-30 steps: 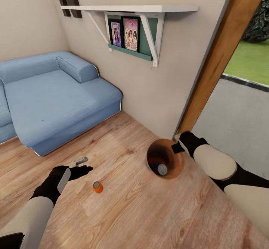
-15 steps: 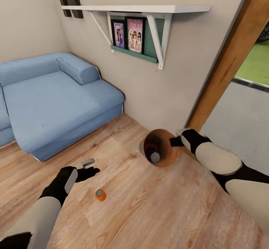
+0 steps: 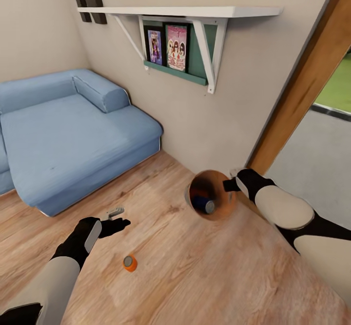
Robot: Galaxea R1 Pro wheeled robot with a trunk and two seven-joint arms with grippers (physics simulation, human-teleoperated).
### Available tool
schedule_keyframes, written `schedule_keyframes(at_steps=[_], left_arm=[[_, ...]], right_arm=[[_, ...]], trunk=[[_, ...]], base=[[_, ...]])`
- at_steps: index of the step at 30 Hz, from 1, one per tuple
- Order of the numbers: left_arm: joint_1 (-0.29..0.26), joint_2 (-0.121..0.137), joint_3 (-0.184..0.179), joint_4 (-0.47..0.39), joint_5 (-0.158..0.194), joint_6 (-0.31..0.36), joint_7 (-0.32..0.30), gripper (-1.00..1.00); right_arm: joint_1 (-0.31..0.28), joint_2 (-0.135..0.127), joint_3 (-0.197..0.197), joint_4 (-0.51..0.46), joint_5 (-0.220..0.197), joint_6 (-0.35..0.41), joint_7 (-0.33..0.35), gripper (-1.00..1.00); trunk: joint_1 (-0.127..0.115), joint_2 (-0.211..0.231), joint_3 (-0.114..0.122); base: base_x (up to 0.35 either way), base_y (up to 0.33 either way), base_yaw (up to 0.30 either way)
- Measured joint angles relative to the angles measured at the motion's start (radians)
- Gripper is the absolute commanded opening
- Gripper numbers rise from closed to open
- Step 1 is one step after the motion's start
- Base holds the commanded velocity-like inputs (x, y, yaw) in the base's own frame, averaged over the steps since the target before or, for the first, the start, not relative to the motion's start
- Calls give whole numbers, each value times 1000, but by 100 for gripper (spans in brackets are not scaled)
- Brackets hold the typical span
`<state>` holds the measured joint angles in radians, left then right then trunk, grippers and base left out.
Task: Put the three can of soda from the living room inside the tash can in the kitchen.
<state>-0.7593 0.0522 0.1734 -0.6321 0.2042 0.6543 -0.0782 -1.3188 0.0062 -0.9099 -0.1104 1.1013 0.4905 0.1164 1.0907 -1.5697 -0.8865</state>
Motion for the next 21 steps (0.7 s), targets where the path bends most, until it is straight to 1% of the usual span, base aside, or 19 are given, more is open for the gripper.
schedule_keyframes(at_steps=[2,6,9,11,12,13,15,16,17,18,21], left_arm=[[0,0,0,0,0,0,0,100],[0,-1,0,-1,-1,0,0,100],[0,-1,0,-1,-2,-1,0,100],[0,-1,0,-1,-2,-1,0,100],[0,-1,0,-1,-2,-1,0,100],[0,-2,0,-1,-2,-1,0,100],[0,-3,0,0,-3,-1,0,100],[0,-3,0,0,-3,-1,0,100],[0,-3,0,0,-3,-1,0,100],[0,-3,0,0,-3,-1,0,100],[0,-3,0,0,-3,-1,0,100]], right_arm=[[0,0,-14,0,-9,0,1,-100],[0,0,5,0,4,0,-2,-100],[0,1,-7,0,-5,1,0,-100],[-2,1,-7,1,-4,8,1,-100],[-4,1,-6,2,-5,32,2,-100],[-6,1,-7,3,-4,73,5,-100],[-23,4,10,5,-4,159,6,-100],[-37,5,11,5,3,174,6,-100],[-46,4,-3,2,7,183,6,-100],[-52,6,-4,4,-1,195,8,-100],[-73,11,-10,6,-10,276,10,-100]], trunk=[[0,0,0],[0,0,0],[0,0,0],[0,0,0],[0,0,0],[0,0,0],[0,0,0],[0,0,0],[0,0,0],[0,0,0],[0,0,0]], base=[[211,0,0],[80,0,0],[14,0,0],[5,0,0],[2,0,0],[2,0,0],[1,0,0],[0,0,0],[0,0,0],[0,0,0],[0,0,0]])
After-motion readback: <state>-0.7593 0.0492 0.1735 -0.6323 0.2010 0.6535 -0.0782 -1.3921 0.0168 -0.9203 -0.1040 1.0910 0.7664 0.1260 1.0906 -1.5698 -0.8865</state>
